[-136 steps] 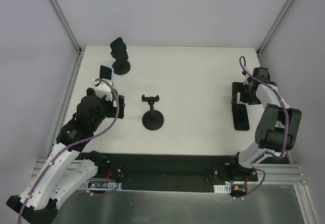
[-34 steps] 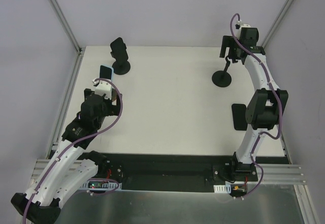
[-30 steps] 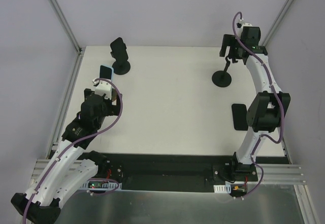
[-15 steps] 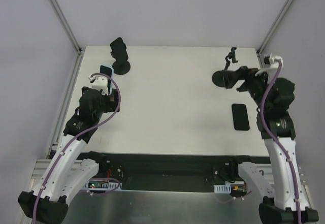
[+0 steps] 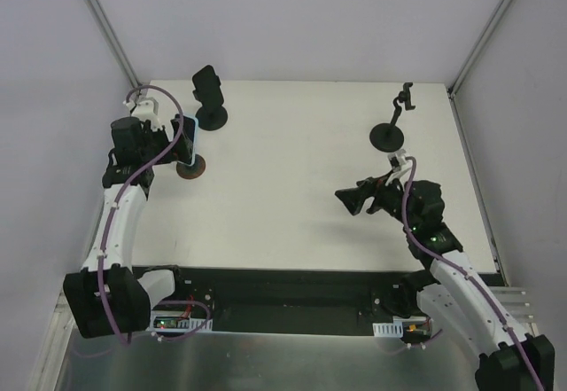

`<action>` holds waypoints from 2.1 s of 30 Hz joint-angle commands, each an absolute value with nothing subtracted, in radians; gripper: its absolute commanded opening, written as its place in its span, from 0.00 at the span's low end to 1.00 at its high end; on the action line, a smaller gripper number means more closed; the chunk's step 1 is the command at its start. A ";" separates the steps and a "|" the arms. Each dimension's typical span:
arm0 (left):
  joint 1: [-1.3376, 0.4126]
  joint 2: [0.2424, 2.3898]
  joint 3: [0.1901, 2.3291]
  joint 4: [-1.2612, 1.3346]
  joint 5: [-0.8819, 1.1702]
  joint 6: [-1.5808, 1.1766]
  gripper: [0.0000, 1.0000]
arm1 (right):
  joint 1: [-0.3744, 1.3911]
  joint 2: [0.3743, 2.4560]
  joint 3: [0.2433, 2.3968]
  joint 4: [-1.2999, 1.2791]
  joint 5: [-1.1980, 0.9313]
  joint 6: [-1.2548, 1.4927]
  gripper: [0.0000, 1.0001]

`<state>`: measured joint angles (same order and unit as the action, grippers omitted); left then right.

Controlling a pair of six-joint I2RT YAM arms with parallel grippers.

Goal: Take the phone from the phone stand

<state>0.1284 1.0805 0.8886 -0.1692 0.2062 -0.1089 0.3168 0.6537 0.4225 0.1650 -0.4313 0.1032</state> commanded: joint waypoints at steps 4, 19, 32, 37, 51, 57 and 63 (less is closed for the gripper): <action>0.236 1.262 0.979 -0.005 0.570 0.015 0.99 | 0.423 0.761 0.351 0.474 -0.468 0.072 0.96; 0.236 1.448 1.022 0.124 0.612 0.238 0.99 | 0.535 0.945 0.324 0.620 -0.443 0.074 0.96; 0.233 1.532 1.039 0.153 0.663 0.195 0.97 | 0.548 0.996 0.333 0.620 -0.434 0.063 0.96; 0.222 1.535 1.013 0.166 0.628 0.207 0.88 | 0.548 0.996 0.333 0.620 -0.439 0.063 0.96; 0.169 1.509 0.974 0.166 0.517 0.250 0.77 | 0.548 0.991 0.331 0.620 -0.452 0.063 0.96; 0.166 1.496 0.971 0.166 0.505 0.224 0.52 | 0.549 0.996 0.333 0.623 -0.465 0.063 0.96; 0.166 1.408 0.973 0.167 0.451 0.149 0.26 | 0.548 0.999 0.340 0.623 -0.485 0.061 0.96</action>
<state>0.1753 1.5162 0.9779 0.1425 0.4911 0.2058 0.5423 0.9947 0.3042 0.5507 -0.4492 0.0845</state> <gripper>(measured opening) 0.746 0.964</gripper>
